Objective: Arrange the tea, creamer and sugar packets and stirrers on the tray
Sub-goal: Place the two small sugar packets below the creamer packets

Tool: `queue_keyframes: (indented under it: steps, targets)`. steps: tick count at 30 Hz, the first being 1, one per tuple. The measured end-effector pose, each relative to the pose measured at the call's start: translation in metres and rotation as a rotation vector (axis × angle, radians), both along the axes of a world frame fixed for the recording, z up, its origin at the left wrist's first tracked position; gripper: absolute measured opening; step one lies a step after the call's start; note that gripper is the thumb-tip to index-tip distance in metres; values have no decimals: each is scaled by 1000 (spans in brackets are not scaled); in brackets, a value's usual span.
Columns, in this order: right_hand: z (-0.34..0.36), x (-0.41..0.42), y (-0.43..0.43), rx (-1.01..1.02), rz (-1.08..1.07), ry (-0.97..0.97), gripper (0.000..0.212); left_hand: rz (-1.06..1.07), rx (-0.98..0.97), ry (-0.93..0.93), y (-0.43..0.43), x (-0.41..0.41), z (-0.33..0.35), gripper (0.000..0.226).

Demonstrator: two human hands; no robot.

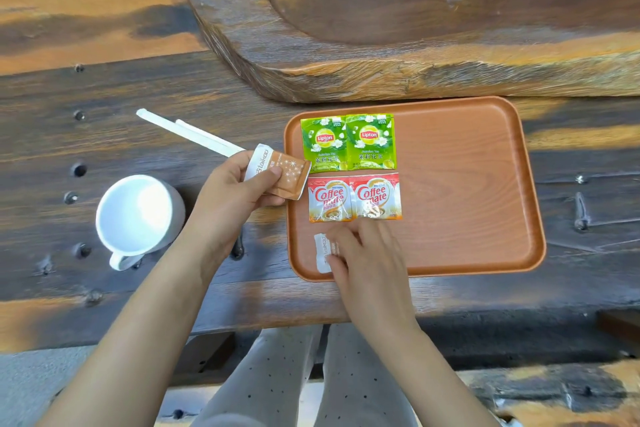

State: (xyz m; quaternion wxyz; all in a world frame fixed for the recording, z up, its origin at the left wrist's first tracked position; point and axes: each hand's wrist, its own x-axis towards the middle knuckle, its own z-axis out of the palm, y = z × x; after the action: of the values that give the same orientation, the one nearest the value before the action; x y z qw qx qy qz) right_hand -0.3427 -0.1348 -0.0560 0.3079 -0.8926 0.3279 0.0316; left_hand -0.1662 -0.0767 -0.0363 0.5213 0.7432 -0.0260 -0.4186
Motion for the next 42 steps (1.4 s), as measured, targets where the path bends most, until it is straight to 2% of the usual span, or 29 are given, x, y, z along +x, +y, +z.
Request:
queue_keyframes:
  steps: [11, 14, 16, 20, 22, 25, 27, 29, 31, 35, 42]
  targets:
    - [0, -1, 2, 1, 13, -46, 23, -45, 29, 11, 0, -5, 4, 16]
    - [-1, -1, 2, 19, -5, -82, 22, -39, 8, 72, -2, -10, 6, 17]
    - [3, -2, -3, 158, -115, -175, 23, -43, -23, 115, -5, -15, 8, 18]
    - [15, 2, -19, 616, -483, -443, 20, -107, -106, 216, -12, -34, 15, 18]
    - [17, 3, -30, 734, -592, -498, 17, -146, -132, 234, -16, -44, 18, 17]
    - [18, -3, -50, 802, -707, -597, 18, -170, -98, 56, -20, -56, 16, 18]
    - [16, -15, -65, 775, -798, -638, 21, -167, -8, -281, -15, -64, 11, 21]
    - [13, -29, -74, 718, -819, -575, 23, -252, 91, -656, -1, -75, 6, 17]
    - [9, -38, -73, 687, -771, -454, 26, -409, 130, -826, 15, -87, -3, 10]
    - [2, -42, -55, 647, -626, -240, 24, -558, 182, -875, 27, -101, -23, 16]
    - [-5, -42, -46, 215, -351, -75, 7, -625, 246, -879, 26, -100, -32, 21]
